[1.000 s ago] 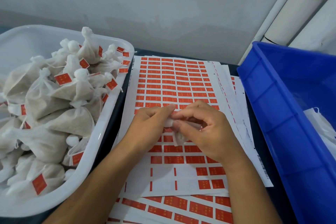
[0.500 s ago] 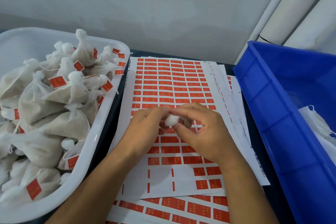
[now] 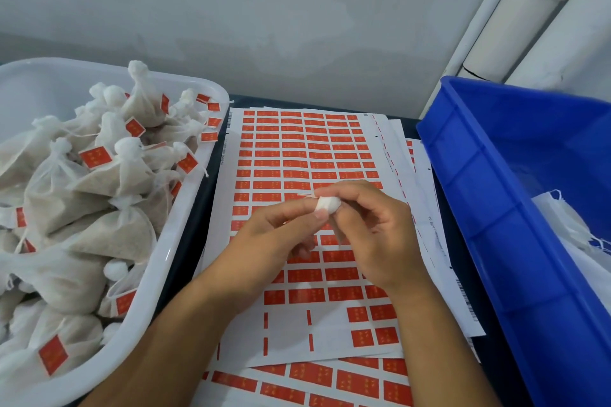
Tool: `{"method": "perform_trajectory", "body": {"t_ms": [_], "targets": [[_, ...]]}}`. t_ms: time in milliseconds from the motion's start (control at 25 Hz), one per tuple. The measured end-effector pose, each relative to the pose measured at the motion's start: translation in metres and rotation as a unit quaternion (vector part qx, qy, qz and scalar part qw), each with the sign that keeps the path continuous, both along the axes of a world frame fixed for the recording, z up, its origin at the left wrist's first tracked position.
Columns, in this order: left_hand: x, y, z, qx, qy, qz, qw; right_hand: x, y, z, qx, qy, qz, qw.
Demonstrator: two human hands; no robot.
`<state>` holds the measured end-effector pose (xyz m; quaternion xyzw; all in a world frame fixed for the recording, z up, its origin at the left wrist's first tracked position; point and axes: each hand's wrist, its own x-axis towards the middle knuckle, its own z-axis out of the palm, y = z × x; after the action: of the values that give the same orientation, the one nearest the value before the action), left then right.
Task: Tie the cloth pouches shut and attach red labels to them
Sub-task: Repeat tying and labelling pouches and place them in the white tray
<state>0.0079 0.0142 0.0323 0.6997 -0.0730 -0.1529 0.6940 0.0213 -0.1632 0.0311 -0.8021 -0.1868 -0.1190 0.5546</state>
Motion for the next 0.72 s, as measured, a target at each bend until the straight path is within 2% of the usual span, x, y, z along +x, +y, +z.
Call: {"method": "perform_trajectory", "body": {"t_ms": [320, 480, 560, 720], "targets": [[-0.001, -0.003, 0.005, -0.056, 0.008, 0.044, 0.997, 0.0, 0.004, 0.001, 0.014, 0.013, 0.026, 0.999], [-0.004, -0.006, 0.006, -0.088, -0.005, 0.06, 0.994, -0.001, 0.006, 0.005, 0.059, 0.033, 0.069, 0.995], [-0.006, -0.008, 0.008, -0.081, -0.044, 0.089, 0.992, -0.001, 0.006, 0.005, 0.067, 0.039, 0.079, 0.994], [-0.008, -0.011, 0.005, 0.012, -0.189, 0.186, 0.964, -0.003, 0.009, 0.004, 0.082, 0.066, 0.081, 0.991]]}}
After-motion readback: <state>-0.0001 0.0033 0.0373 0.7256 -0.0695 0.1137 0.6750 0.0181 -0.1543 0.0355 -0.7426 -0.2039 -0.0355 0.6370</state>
